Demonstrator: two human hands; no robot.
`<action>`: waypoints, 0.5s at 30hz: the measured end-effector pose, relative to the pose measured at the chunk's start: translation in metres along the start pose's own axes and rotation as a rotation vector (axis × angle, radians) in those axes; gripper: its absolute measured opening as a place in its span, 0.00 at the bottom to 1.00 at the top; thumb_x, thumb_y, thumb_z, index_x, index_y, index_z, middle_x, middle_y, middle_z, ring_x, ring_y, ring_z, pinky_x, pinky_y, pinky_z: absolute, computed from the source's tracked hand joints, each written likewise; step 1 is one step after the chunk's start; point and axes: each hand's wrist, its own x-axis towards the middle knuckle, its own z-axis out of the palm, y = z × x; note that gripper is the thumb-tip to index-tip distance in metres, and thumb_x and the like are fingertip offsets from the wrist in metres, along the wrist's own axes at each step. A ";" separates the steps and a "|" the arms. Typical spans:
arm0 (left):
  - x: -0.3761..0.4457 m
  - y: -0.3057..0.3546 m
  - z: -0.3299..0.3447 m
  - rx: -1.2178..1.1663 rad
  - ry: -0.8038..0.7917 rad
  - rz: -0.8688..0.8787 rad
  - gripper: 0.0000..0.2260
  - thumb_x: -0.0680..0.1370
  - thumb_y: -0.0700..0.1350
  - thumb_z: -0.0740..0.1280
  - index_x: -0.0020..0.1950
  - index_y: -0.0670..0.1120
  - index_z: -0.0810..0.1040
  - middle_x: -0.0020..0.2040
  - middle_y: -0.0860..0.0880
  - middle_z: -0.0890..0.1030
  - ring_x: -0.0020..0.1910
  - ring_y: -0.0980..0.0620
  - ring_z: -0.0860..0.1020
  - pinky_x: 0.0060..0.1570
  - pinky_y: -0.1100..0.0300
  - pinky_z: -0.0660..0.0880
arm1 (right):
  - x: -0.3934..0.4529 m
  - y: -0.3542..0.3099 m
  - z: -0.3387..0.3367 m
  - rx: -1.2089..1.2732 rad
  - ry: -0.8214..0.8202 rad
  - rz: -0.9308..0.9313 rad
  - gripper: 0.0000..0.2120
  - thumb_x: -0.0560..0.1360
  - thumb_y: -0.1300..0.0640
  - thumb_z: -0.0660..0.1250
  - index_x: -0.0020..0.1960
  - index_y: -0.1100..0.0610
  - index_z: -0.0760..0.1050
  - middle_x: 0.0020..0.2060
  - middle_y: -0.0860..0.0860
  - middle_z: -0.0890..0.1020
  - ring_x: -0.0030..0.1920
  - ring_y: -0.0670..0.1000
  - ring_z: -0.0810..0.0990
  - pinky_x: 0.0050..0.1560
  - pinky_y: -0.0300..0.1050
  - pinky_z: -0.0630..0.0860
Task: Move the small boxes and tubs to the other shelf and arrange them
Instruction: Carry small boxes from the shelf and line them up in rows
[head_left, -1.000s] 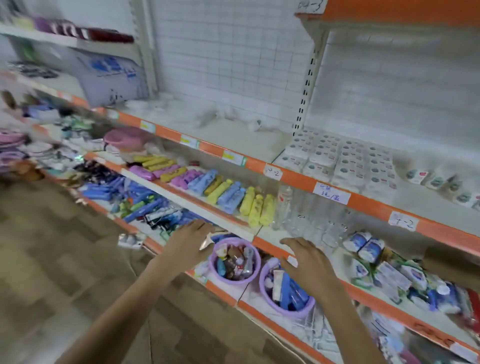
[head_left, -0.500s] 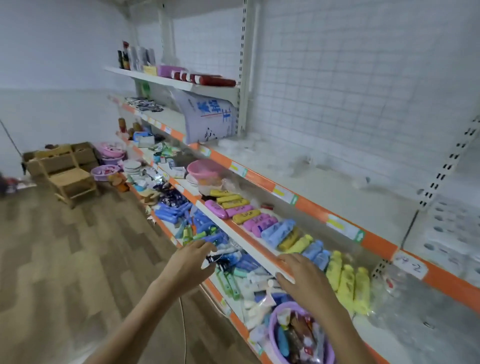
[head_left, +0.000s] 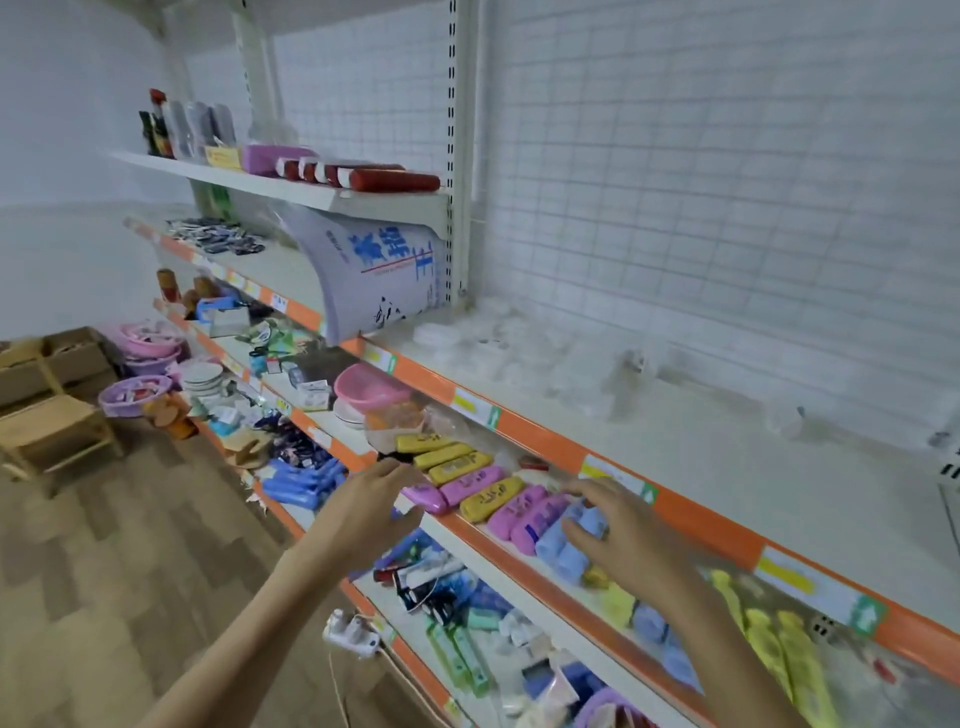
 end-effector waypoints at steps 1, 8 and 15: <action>0.017 -0.006 0.002 0.000 0.009 0.017 0.15 0.77 0.48 0.64 0.63 0.49 0.73 0.60 0.53 0.74 0.56 0.52 0.75 0.49 0.62 0.71 | 0.017 0.006 -0.002 0.009 0.011 -0.003 0.16 0.75 0.51 0.65 0.62 0.48 0.72 0.57 0.43 0.75 0.58 0.45 0.74 0.55 0.41 0.71; 0.158 -0.048 0.004 -0.023 0.072 0.118 0.13 0.75 0.48 0.67 0.59 0.47 0.76 0.55 0.51 0.77 0.52 0.51 0.77 0.49 0.55 0.75 | 0.147 0.051 -0.024 0.038 0.161 -0.024 0.13 0.74 0.53 0.67 0.58 0.49 0.75 0.51 0.41 0.75 0.50 0.43 0.76 0.54 0.40 0.72; 0.307 -0.067 0.008 -0.005 0.040 0.180 0.13 0.77 0.49 0.64 0.61 0.49 0.74 0.57 0.53 0.75 0.56 0.56 0.73 0.54 0.61 0.71 | 0.268 0.090 -0.043 0.076 0.179 0.017 0.13 0.74 0.51 0.66 0.59 0.48 0.74 0.53 0.42 0.76 0.52 0.40 0.74 0.56 0.40 0.72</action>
